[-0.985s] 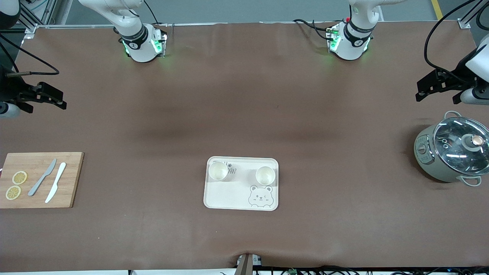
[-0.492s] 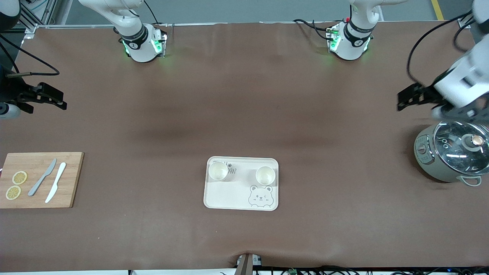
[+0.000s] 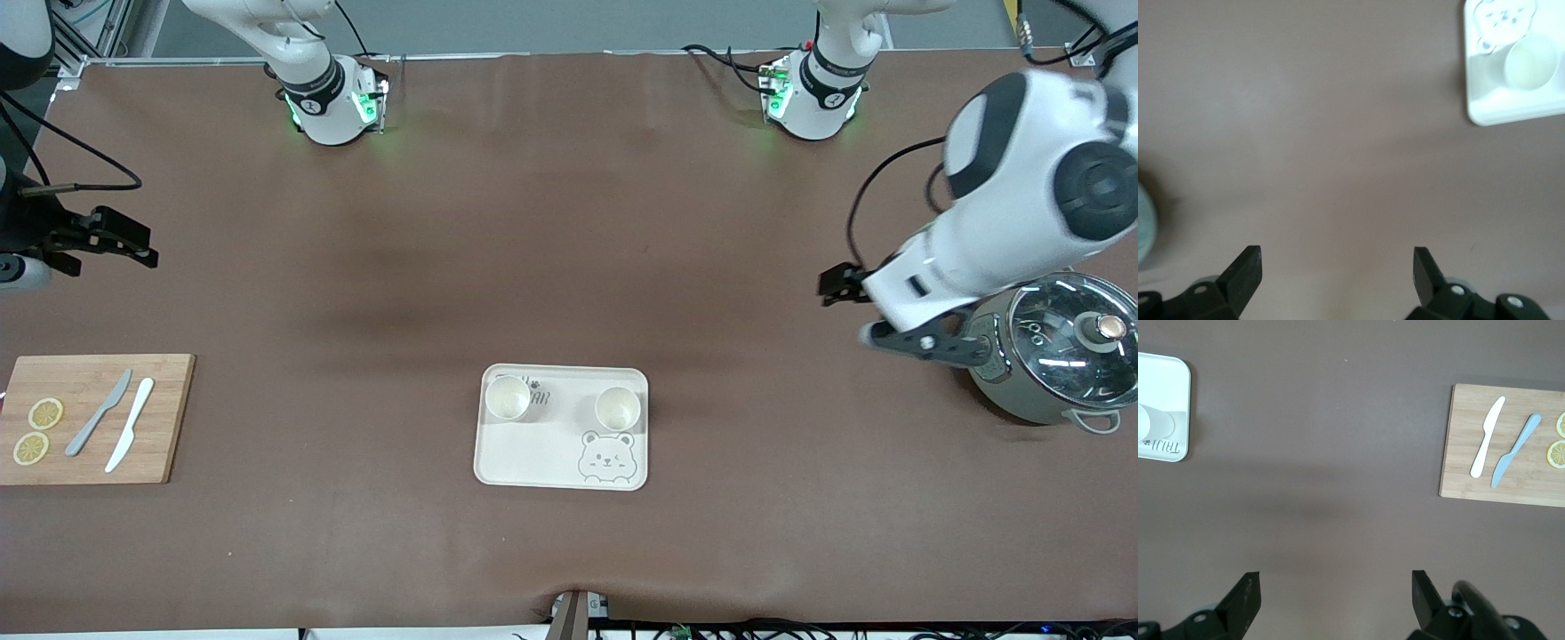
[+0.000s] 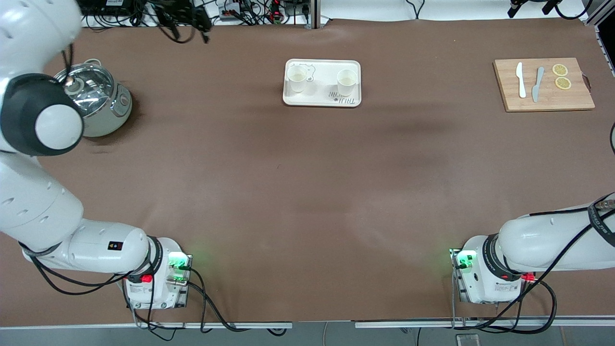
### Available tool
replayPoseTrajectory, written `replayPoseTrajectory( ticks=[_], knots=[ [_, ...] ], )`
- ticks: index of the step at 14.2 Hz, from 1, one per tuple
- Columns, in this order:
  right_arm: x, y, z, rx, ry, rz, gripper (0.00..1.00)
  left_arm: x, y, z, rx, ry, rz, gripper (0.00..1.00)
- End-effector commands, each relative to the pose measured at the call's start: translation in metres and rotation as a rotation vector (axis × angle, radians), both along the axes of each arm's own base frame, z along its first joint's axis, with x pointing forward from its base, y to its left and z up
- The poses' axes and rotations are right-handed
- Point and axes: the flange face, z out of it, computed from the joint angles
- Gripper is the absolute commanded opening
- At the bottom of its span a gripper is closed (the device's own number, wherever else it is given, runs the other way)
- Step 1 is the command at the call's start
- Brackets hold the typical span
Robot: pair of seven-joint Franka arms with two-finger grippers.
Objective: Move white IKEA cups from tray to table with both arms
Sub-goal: 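Reach the left gripper toward the white cups on the tray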
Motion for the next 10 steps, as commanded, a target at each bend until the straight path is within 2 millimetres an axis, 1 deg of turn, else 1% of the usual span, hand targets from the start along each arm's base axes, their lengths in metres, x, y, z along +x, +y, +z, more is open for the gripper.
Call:
replayPoseTrajectory(
  ticks=[1,3,5,6,7,10],
  knots=[
    [0.004,-0.004,0.005,0.003,-0.006,0.006,1.0,0.006,-0.052,-0.024,0.01,-0.04,0.069,1.0],
    [0.006,-0.005,0.004,0.0,-0.006,0.006,1.0,0.01,-0.092,-0.04,-0.024,-0.09,0.079,1.0],
    [0.008,-0.005,0.002,-0.005,-0.009,0.007,1.0,0.015,-0.134,-0.058,-0.045,-0.108,0.146,1.0],
    [0.013,-0.005,-0.005,-0.002,-0.01,0.006,1.0,0.017,-0.15,-0.07,-0.048,-0.106,0.176,1.0],
    [0.018,-0.006,-0.01,-0.008,-0.019,0.009,1.0,0.018,-0.164,-0.08,-0.05,-0.119,0.186,1.0],
    [0.021,-0.007,-0.013,-0.005,-0.022,0.005,1.0,0.018,-0.186,-0.109,-0.06,-0.14,0.196,1.0]
  ],
)
